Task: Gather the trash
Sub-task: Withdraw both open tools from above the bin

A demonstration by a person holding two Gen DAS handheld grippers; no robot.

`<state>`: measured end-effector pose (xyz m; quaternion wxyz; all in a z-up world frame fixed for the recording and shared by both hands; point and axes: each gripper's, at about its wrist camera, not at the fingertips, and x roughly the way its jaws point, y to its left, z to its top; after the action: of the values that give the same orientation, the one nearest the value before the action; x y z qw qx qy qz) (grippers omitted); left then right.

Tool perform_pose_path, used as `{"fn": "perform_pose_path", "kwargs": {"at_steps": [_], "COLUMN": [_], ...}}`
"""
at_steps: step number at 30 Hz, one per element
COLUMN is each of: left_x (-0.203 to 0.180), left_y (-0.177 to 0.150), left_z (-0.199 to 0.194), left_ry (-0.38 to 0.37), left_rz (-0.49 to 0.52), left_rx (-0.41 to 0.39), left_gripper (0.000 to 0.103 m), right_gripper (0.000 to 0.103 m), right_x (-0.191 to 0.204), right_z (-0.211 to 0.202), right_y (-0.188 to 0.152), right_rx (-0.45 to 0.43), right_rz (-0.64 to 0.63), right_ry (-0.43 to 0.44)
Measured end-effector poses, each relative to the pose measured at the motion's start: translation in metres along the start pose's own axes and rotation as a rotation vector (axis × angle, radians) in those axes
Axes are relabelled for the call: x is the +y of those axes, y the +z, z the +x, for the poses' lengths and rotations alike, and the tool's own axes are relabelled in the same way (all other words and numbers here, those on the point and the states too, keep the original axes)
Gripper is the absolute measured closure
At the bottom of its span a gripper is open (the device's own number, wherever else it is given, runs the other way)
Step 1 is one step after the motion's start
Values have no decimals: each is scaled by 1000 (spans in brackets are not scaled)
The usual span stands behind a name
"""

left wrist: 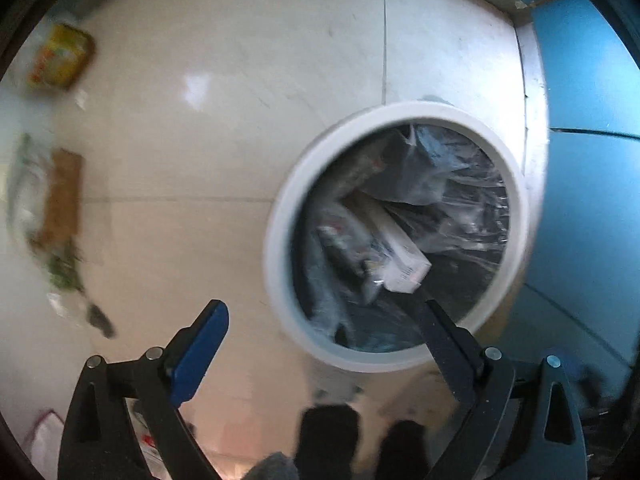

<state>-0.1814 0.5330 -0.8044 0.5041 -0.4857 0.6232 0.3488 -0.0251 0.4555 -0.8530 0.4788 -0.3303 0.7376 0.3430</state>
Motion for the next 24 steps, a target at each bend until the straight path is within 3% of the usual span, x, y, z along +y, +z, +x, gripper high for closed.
{"fn": "perform_pose_path", "kwargs": {"at_steps": [4, 8, 14, 24], "left_x": [11, 10, 4, -2], "left_y": [-17, -45, -94, -189], "left_z": [-33, -79, -170, -328], "left_ry": [125, 176, 150, 107], "left_rz": [33, 53, 59, 100], "left_rx": [-108, -182, -250, -366], "left_gripper": [6, 6, 6, 6], "right_gripper": [0, 0, 0, 0], "right_x": [15, 29, 55, 91], "right_z": [-38, -80, -164, -346], "right_y": [-11, -34, -81, -197], "right_rx": [-148, -226, -305, -439], "right_rz": [-74, -96, -113, -146], "right_ry": [-115, -147, -152, -111]}}
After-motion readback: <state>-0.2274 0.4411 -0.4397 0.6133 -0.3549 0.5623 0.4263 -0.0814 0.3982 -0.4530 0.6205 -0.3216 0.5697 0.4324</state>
